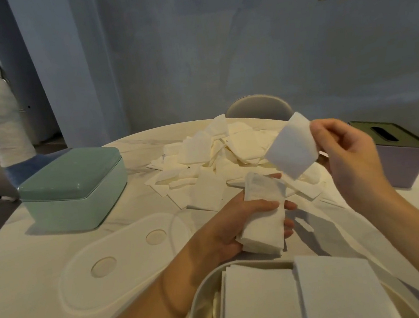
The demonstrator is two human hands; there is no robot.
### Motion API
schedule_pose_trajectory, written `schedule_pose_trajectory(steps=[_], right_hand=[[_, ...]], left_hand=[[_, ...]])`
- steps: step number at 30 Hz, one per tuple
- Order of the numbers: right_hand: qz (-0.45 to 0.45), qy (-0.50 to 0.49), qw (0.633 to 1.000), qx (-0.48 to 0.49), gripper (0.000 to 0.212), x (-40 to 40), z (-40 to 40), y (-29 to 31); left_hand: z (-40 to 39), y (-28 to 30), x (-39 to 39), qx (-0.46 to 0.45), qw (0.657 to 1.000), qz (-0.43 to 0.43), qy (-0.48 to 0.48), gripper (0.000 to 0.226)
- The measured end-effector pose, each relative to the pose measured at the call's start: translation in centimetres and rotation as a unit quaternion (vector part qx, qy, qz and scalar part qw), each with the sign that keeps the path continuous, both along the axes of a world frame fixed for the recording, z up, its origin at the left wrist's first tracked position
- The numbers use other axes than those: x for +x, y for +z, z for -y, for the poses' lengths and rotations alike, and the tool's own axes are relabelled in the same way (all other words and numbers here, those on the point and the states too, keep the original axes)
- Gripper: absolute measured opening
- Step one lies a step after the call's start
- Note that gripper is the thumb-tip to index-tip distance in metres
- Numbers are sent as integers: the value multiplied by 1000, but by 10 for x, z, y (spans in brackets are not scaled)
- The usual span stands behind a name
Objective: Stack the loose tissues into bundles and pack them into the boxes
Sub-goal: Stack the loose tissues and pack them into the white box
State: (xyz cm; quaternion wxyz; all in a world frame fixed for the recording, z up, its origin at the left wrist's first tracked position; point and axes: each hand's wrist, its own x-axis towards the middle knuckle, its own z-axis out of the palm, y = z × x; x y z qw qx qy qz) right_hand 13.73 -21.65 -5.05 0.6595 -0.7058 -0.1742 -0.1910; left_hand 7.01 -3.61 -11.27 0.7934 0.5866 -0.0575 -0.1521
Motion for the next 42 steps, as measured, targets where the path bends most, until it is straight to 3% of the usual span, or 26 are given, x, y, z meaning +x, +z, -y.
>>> schedule_pose_trajectory(steps=[3,5,8,11,14,18,20,22,24,26,31,35,38,40,42], right_hand=[[-82,162,982,52,21,-10,-3,7],[-111,232,966,8,20,-15,-7,5],[-99,242,958,-120,21,-15,-12,-7],[-20,164,958,-234,11,-9,-18,-23],[39,109,953,-282,8,-2,-19,-35],[89,109,938,-317,51,3,-14,-35],[68,163,929,-325,59,3,-12,-31],[58,175,925,-331,52,7,-11,-30],[17,150,936,-317,44,12,-9,-32],[-40,153,943,-294,41,14,-8,-35],[-147,200,943,-221,26,15,-12,-53],[-170,201,952,-154,49,12,-22,-68],[-183,229,954,-53,65,3,-30,-75],[-244,279,927,64,66,-6,-36,-76],[-266,308,908,98,70,-14,-40,-73]], left_hand=[[2,1,-1,-74,996,-39,36,42],[0,3,0,-121,991,-59,19,56],[-1,4,4,-167,984,-68,-16,63],[1,6,1,-154,985,-82,5,64],[2,12,-4,-115,992,-47,17,61],[-1,15,-7,-40,999,6,36,53],[-6,18,-4,34,999,15,19,56],[-13,20,-1,141,988,66,23,49],[-25,18,6,287,946,120,91,46],[-37,14,11,350,905,166,176,43],[-45,-1,18,271,904,208,257,26],[-26,-5,18,249,901,198,297,28],[-8,-6,18,178,908,128,358,31],[-5,-12,24,167,897,89,400,35],[-4,-15,28,183,883,69,426,31]])
